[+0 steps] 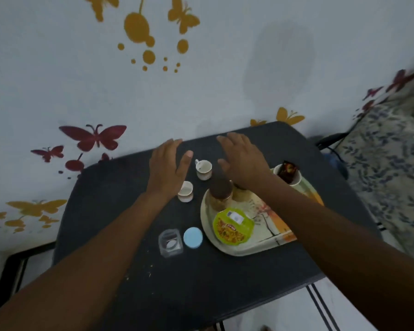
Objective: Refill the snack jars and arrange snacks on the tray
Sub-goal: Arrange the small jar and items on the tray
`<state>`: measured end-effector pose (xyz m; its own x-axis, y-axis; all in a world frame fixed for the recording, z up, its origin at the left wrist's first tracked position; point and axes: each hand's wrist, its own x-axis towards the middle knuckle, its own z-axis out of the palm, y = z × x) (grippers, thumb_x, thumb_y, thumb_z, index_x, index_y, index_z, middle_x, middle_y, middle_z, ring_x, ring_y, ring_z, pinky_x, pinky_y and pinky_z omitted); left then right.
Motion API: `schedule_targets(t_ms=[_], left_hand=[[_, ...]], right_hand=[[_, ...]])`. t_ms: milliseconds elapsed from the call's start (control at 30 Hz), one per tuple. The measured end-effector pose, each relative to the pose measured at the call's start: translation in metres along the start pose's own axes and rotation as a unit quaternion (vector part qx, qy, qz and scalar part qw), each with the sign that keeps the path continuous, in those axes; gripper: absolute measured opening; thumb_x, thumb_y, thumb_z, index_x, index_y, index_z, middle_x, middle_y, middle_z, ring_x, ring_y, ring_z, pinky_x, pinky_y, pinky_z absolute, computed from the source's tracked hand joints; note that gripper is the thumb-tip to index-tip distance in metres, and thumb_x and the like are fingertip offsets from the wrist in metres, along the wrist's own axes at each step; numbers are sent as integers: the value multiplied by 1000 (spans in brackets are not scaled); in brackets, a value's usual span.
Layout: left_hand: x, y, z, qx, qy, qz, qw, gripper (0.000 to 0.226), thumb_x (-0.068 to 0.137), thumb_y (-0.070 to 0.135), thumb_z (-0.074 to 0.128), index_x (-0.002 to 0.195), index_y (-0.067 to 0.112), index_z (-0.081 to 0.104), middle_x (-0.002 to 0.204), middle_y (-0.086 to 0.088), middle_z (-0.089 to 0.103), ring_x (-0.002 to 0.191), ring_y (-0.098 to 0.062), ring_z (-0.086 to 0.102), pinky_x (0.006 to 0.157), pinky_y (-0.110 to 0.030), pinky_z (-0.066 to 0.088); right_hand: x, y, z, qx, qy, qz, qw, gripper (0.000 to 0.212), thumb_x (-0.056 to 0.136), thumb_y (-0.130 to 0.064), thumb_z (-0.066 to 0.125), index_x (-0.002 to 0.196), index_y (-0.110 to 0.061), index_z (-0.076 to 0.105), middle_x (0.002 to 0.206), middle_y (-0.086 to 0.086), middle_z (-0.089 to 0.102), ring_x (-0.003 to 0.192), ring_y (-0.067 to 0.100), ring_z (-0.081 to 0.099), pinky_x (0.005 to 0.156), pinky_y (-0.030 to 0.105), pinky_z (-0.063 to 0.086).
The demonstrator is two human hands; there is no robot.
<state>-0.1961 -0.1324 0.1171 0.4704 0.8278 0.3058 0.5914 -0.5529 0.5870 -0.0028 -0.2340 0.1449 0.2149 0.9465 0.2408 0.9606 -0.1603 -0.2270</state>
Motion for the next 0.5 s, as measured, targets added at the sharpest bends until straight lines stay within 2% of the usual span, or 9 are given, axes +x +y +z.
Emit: schedule_targets(t_ms=[200,367,500], left_hand=[[54,132,23,-3,36,161,986,59,102,60,41,149,24,46,161,-5,39,149,-24,32,120,-48,27],[80,249,45,2,65,261,963,61,102,62,41,150,24,45,164,-7,35,151,-29,30,121,-54,28],[89,366,74,-29,103,311,944,62,102,59,41,151,21,45,164,-10,34,151,-31,30,121,-53,26]], right_hand=[[-19,79,-109,-44,124,67,989,62,97,-35,62,151,-15,40,158,16,36,145,34,33,112,50,40],[-57,148,-191,-82,212,109,968,63,96,-38,63,151,-15,41,159,16,34,145,34,33,110,49,40],[-105,215,-263,-124,273,130,945,63,96,-38,63,149,-13,43,157,17,37,144,34,35,109,50,41]])
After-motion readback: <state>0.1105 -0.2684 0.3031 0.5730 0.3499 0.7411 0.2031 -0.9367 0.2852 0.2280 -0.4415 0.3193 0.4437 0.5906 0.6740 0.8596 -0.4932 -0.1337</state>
